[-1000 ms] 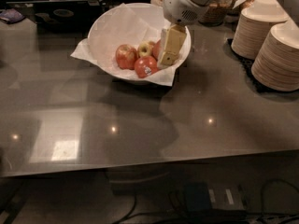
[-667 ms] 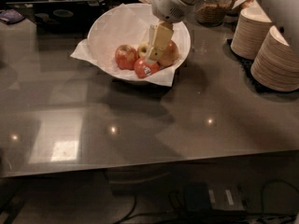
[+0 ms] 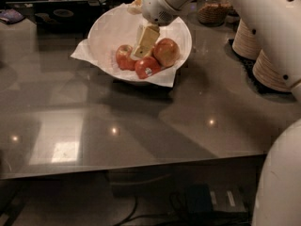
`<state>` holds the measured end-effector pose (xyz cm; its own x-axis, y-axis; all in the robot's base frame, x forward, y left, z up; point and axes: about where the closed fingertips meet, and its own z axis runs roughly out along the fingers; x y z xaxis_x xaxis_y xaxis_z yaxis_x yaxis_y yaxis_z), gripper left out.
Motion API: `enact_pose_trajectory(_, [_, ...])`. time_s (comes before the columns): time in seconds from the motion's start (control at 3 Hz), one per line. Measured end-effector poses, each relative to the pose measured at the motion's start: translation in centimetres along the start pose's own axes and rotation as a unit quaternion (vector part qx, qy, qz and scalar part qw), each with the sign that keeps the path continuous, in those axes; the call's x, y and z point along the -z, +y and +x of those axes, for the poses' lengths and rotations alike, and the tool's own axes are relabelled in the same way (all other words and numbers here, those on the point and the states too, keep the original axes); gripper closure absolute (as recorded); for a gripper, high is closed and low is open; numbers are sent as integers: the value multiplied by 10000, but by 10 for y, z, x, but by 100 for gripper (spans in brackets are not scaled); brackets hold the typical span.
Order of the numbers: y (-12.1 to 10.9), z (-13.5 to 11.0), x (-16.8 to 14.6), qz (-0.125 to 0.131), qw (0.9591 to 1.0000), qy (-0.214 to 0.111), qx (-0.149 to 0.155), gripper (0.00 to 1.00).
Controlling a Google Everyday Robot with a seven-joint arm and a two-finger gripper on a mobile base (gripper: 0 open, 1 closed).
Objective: Pick apple from white bowl
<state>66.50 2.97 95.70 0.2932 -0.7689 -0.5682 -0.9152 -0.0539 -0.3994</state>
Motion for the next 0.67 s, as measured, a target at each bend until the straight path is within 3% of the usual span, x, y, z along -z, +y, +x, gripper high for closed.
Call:
enact_pose_trajectory(0.33, [-3,2,-15,-98,9997,-76,-210,30])
enact_pose_trajectory(0.67, [-4,5,-27,-169,9991,-75,-375,33])
